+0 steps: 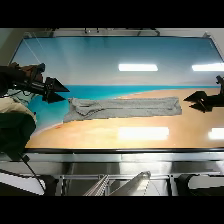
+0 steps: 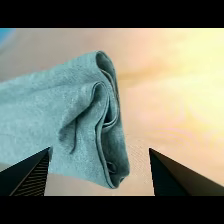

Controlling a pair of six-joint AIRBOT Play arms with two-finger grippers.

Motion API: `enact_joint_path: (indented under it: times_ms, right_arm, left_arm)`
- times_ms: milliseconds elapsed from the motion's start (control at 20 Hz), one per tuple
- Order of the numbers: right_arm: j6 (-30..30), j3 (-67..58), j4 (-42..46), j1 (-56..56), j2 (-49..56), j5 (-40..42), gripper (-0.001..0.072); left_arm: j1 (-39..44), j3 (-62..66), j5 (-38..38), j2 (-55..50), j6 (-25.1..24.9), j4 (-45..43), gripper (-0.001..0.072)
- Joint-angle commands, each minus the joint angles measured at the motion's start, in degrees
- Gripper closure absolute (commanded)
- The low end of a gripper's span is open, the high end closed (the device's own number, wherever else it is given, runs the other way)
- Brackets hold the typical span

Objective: Fold the shirts.

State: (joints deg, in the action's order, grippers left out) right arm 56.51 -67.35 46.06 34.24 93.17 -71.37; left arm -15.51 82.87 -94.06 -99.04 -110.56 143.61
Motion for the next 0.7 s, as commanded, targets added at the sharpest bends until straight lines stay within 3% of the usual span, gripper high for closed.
enact_joint_path:
  times_ms: [0,50,400,450,600,650]
  right_arm:
    - [2.9,-1.9,4.2,-1.7,1.5,0.7,0.0021]
    - [2.9,-1.9,3.8,-2.8,3.0,0.0,0.0021]
    - [2.6,-1.9,-2.8,-10.6,10.5,-0.5,0.0023]
    - [1.8,-1.9,-4.6,-11.3,11.1,0.2,0.0057]
    - [0.0,-2.0,-9.3,-12.2,11.5,1.9,0.0601]
    - [-0.2,-2.2,-9.5,-12.1,11.5,1.8,0.0695]
  left_arm:
    - [0.3,0.2,1.7,4.6,0.2,0.0,0.0570]
    - [1.0,0.2,2.2,5.0,-0.2,0.0,0.0689]
    - [9.0,0.2,8.1,5.2,-0.2,-0.3,0.0692]
    - [10.9,0.2,10.4,5.2,-0.1,-1.6,0.0692]
    - [18.3,0.2,15.8,3.7,0.3,-6.2,0.0691]
    - [21.2,0.2,17.5,2.4,0.3,-6.1,0.0691]
